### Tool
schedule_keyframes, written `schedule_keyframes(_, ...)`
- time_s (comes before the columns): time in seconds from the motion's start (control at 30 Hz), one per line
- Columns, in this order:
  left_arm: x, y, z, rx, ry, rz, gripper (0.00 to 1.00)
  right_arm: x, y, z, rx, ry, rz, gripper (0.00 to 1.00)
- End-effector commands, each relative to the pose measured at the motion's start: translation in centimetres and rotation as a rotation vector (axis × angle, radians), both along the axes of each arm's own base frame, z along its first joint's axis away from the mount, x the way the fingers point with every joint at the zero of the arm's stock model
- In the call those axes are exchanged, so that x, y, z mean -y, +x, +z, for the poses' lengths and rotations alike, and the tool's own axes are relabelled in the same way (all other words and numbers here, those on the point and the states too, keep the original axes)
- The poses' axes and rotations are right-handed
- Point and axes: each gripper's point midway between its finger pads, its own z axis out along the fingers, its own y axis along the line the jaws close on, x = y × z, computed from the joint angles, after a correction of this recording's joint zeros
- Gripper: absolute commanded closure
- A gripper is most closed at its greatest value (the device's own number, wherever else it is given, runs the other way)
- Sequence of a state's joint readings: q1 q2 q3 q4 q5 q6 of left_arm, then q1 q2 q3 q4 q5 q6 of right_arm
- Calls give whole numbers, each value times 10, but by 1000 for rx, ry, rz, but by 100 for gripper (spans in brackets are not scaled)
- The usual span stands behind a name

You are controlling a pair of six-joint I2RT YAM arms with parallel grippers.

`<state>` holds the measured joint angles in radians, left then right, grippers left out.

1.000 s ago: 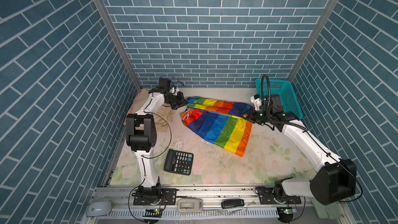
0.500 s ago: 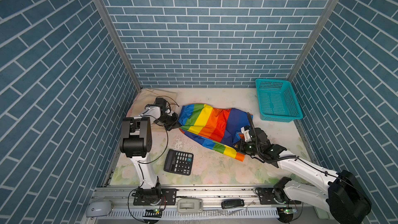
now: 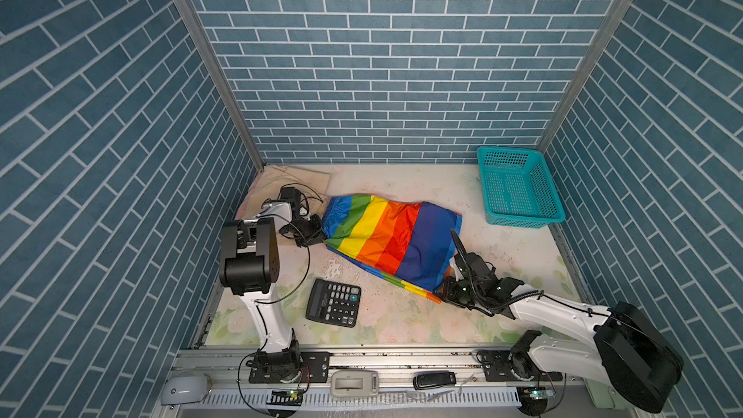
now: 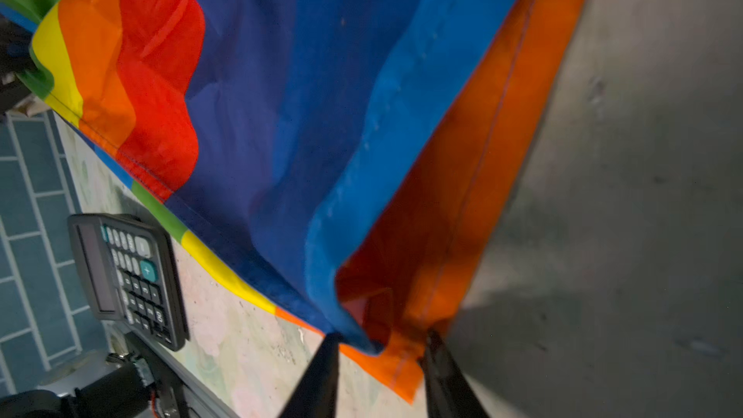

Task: Fold and stack the shorts

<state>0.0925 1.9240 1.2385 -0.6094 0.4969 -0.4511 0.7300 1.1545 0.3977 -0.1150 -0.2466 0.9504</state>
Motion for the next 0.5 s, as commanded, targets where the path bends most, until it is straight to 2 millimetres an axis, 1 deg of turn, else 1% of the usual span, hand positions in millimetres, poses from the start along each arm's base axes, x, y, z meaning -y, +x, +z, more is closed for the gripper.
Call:
schedule_keyframes(0.0, -15, 12, 18, 64, 72, 1, 61, 28, -12, 7, -1, -135, 18, 49)
schedule_keyframes(0.07, -4, 19, 36, 120, 13, -10, 44, 39, -6, 30, 53, -174, 21, 36)
schedule_keyframes(0.1, 1, 23, 48, 150, -6, -23, 27, 44, 0, 42, 77, -173, 10, 28)
schedule_keyframes(0.13, 4, 24, 58, 158, 2, -38, 7, 47, 7, 55, 99, -156, -8, 22)
schedule_keyframes(0.17, 5, 26, 69, 173, 19, -59, 1, 49, 14, 64, 113, -135, -28, 16)
schedule_keyframes(0.2, 9, 28, 82, 191, 39, -86, 0, 51, 24, 73, 124, -107, -53, 9)
schedule_keyframes(0.23, 11, 30, 95, 214, 58, -101, 0, 51, 34, 80, 132, -80, -72, 5)
schedule_keyframes(0.3, 18, 33, 120, 269, 88, -122, 0, 47, 57, 87, 140, -41, -95, 2)
schedule_keyframes(0.33, 22, 36, 135, 310, 117, -133, 0, 43, 69, 88, 145, -36, -92, 2)
schedule_keyframes(0.37, 28, 37, 146, 335, 142, -151, 0, 39, 79, 88, 151, -40, -85, 2)
schedule_keyframes(0.4, 40, 41, 156, 368, 151, -184, 0, 35, 88, 84, 146, -50, -77, 2)
schedule_keyframes(0.43, 56, 44, 160, 391, 130, -219, 0, 31, 97, 77, 133, -53, -71, 2)
schedule_keyframes(0.47, 73, 47, 160, 399, 82, -241, 1, 27, 103, 71, 121, -48, -64, 2)
